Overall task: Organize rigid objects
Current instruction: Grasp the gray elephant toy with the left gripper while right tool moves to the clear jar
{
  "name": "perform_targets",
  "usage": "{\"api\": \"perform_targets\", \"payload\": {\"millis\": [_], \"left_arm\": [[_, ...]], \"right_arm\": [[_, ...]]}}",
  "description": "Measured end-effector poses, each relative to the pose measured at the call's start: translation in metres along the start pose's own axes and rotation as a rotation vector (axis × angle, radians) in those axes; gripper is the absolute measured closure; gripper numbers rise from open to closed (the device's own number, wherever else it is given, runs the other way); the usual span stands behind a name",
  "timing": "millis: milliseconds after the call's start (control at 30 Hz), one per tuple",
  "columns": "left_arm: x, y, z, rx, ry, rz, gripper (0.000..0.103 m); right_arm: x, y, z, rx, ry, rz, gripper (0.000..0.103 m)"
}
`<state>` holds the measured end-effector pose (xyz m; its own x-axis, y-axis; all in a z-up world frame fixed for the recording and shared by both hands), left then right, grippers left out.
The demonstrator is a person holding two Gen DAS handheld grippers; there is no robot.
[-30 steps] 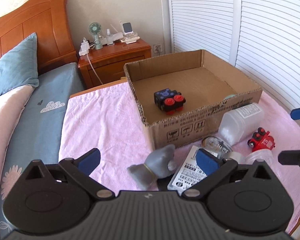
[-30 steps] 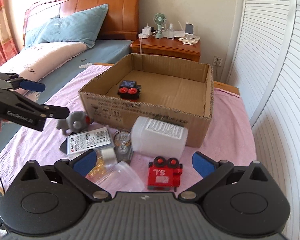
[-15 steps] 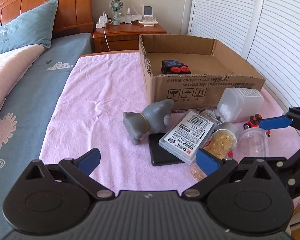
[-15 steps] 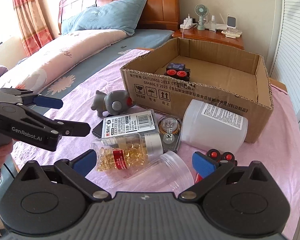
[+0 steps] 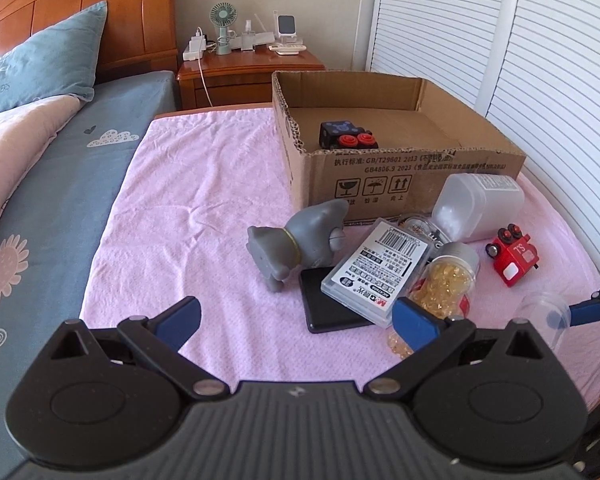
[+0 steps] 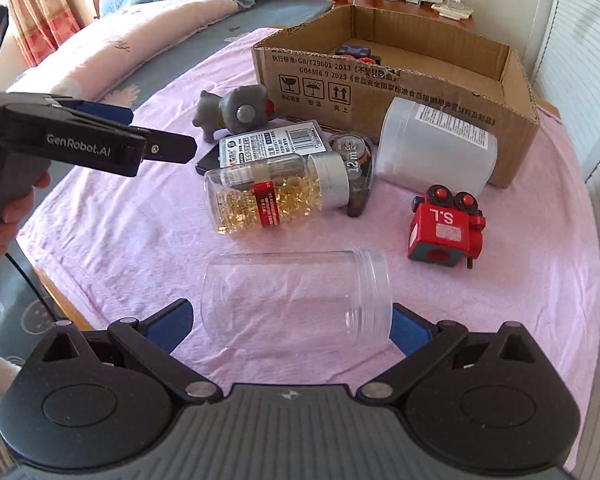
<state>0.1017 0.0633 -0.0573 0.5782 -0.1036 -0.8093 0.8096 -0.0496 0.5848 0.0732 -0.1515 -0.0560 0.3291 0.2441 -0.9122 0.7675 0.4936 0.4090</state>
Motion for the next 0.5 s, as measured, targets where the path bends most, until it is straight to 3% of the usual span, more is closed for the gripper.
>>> {"api": "perform_targets", "payload": {"millis": [167, 500], "left_arm": [[0.004, 0.002, 0.0, -0.009, -0.012, -0.008, 0.002], [0.029, 0.025, 0.001, -0.062, 0.004, -0.003, 0.002]], "right_arm": [[0.01, -0.001, -0.008, -0.011, -0.145, 0.025, 0.0], [0.018, -0.013, 0.015, 0.02, -0.138, 0.038, 0.0]]}}
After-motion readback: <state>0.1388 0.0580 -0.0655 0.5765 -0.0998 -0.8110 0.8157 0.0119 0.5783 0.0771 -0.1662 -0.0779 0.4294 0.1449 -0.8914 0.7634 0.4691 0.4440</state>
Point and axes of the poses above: each gripper's, at about its wrist camera, not at the fingertips, and x roughly the way its jaws point, z to its right, y to its top, the point moved 1 cm from there along x, roughly the way its jaws point, and after that the axes turned 7 degrees about -z, right-handed, at the moved point
